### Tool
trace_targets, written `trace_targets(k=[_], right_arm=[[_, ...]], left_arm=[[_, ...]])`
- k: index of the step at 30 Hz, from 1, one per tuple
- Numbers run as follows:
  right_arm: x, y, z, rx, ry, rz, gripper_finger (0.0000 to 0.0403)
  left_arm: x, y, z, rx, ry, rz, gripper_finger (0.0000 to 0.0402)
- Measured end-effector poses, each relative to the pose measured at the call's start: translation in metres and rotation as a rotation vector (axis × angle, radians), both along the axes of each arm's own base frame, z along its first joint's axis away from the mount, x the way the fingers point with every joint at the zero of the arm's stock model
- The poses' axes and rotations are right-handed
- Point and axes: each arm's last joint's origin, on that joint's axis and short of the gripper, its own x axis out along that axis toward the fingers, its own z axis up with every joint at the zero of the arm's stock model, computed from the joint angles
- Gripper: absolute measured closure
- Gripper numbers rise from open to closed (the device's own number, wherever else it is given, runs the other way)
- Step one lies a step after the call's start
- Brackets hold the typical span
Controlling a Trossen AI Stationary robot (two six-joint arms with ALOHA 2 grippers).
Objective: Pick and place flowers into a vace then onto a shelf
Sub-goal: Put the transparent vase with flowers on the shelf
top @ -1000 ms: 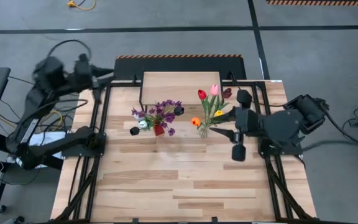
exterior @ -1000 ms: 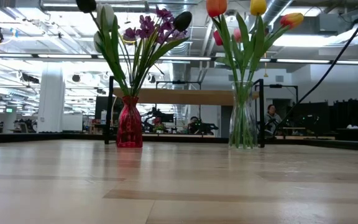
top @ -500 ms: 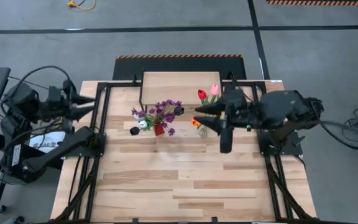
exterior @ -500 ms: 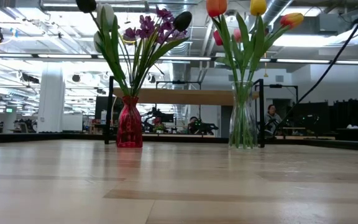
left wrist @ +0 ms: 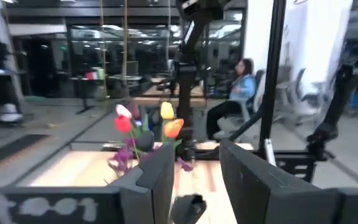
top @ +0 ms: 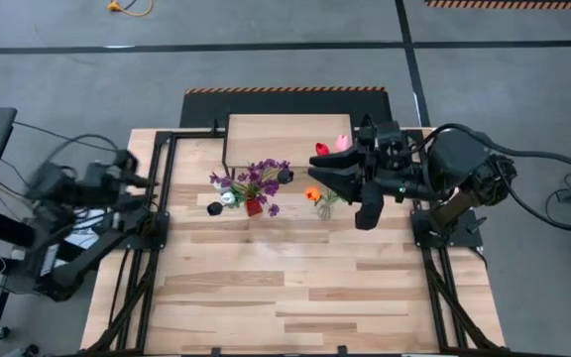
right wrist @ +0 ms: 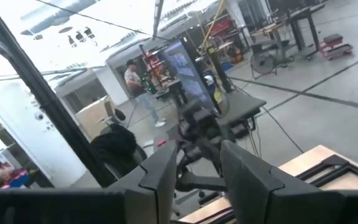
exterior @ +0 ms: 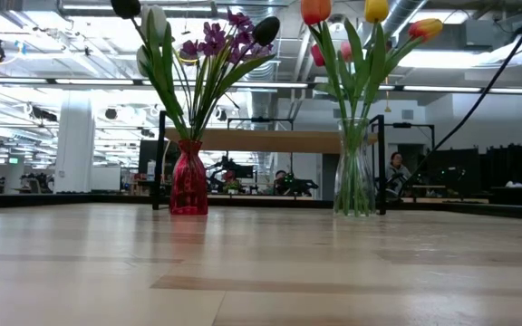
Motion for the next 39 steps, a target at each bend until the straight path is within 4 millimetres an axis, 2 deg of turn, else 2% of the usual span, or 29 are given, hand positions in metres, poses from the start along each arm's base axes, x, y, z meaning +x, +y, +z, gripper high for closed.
trace_targets(k=[3,11,16,19,22,24,27,31,34,36,39], right_arm=[[0.0,0.0,0.0,0.003,-0.002,-0.007,0.0284],[-0.001,-0.004,0.0,0.003,0.002,-0.142,0.0284],[-0.001,-0.006,-0.005,-0.023,0.048,-0.203,0.0284],[-0.004,-0.003,-0.008,-0.035,0.083,-0.25,0.0284],[-0.006,0.0,-0.012,-0.027,0.111,-0.296,0.0284],[-0.008,0.003,-0.014,-0.011,0.12,-0.317,0.0284],[-0.01,0.005,-0.015,0.02,0.114,-0.342,0.0284],[-0.011,0.007,-0.016,0.034,0.114,-0.336,0.0284],[-0.012,0.009,-0.017,0.023,0.127,-0.329,0.0284],[-0.012,0.008,-0.019,0.003,0.149,-0.332,0.0284],[-0.013,0.007,-0.022,-0.056,0.19,-0.331,0.0284]], left_arm=[[0.011,0.012,-0.023,-0.035,-0.018,-0.126,0.0282],[0.013,0.006,-0.043,-0.085,0.145,-0.654,0.0282],[0.003,-0.005,-0.053,-0.093,0.161,-0.742,0.0282],[0.0,-0.007,-0.072,-0.122,0.176,-0.684,0.0282],[-0.002,-0.008,-0.097,-0.158,0.277,-0.568,0.0282],[-0.007,-0.01,-0.106,-0.124,0.335,-0.58,0.0282],[-0.019,-0.016,-0.102,-0.116,0.33,-0.749,0.0282],[-0.034,-0.015,-0.093,-0.022,0.406,-0.715,0.0282],[-0.032,-0.011,-0.083,0.041,0.33,-0.735,0.0282],[-0.025,-0.008,-0.074,0.083,0.26,-0.656,0.0282],[-0.01,0.003,-0.068,0.07,0.195,-0.411,0.0282]])
